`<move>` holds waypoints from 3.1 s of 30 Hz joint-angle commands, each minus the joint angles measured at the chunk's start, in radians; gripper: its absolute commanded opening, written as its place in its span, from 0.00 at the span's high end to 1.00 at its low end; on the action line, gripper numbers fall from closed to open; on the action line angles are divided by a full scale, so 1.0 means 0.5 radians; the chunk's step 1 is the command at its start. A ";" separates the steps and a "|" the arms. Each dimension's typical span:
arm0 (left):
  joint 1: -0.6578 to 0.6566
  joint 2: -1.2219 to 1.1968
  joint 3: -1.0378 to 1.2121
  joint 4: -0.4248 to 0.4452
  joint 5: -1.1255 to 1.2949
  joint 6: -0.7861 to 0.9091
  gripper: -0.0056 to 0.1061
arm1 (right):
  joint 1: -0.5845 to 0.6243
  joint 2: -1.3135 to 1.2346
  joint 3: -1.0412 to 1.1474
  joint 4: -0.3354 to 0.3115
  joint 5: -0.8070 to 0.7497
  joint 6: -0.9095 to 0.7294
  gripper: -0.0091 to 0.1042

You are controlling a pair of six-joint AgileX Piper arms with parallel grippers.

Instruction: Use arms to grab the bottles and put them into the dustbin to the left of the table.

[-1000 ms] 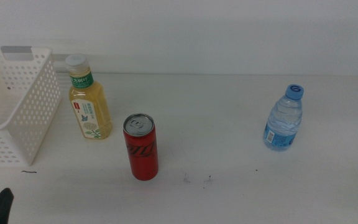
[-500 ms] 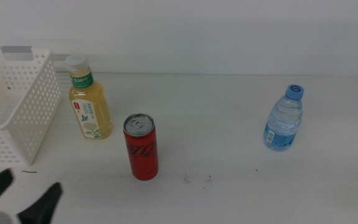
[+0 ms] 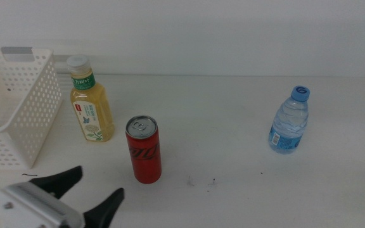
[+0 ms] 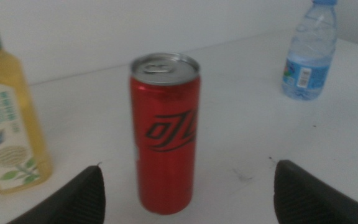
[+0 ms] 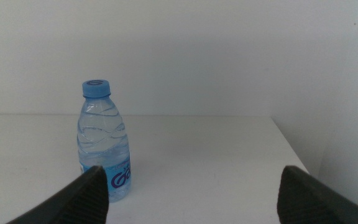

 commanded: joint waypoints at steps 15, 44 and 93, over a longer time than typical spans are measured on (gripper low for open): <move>-0.112 1.020 0.000 -0.117 -1.031 -0.236 0.14 | -0.014 -0.009 0.008 -0.013 -0.007 -0.004 0.10; -0.112 1.257 0.000 -0.256 -1.052 -0.333 0.14 | -0.014 -0.009 0.008 -0.013 -0.007 -0.004 0.10; 0.565 1.907 -0.862 0.879 -1.052 -0.595 0.14 | -0.014 -0.009 0.008 -0.013 -0.007 -0.004 0.10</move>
